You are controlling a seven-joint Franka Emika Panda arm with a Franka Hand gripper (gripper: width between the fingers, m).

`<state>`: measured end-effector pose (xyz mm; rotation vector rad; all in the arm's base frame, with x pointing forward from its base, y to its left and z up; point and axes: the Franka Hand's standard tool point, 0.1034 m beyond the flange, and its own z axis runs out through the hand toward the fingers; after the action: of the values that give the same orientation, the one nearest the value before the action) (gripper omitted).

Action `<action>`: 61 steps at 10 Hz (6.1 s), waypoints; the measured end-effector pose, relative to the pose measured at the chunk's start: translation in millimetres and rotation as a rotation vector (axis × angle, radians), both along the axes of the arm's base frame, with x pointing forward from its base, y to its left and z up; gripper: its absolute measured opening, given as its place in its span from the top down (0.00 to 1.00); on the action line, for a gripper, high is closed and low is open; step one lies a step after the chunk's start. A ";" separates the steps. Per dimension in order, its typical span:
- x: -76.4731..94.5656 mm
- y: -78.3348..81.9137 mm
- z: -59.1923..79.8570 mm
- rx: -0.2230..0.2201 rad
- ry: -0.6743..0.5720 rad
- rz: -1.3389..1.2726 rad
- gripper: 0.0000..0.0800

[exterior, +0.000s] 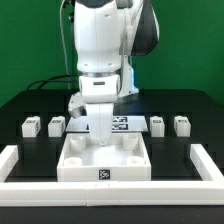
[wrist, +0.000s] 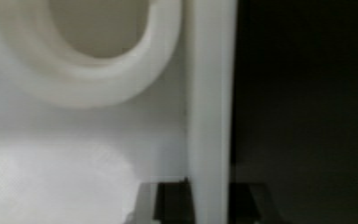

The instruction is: Assemble square table

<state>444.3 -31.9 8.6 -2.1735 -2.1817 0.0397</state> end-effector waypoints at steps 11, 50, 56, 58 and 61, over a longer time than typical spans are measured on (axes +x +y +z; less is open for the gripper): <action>37.8 43.5 3.3 0.025 -0.048 -0.020 0.93; 15.6 175.0 45.4 -0.023 -0.002 -1.079 0.19; 1.3 198.2 44.2 -0.059 0.056 -1.474 0.19; -8.9 198.7 40.9 -0.101 0.092 -1.513 0.19; -30.7 196.7 35.2 -0.298 0.245 -1.519 0.19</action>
Offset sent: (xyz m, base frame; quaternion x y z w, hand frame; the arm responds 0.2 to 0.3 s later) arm 0.0000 0.0000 0.0000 0.0000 0.0000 0.0000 1.0000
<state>413.6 164.8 43.8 -3.0723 -0.0425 0.5009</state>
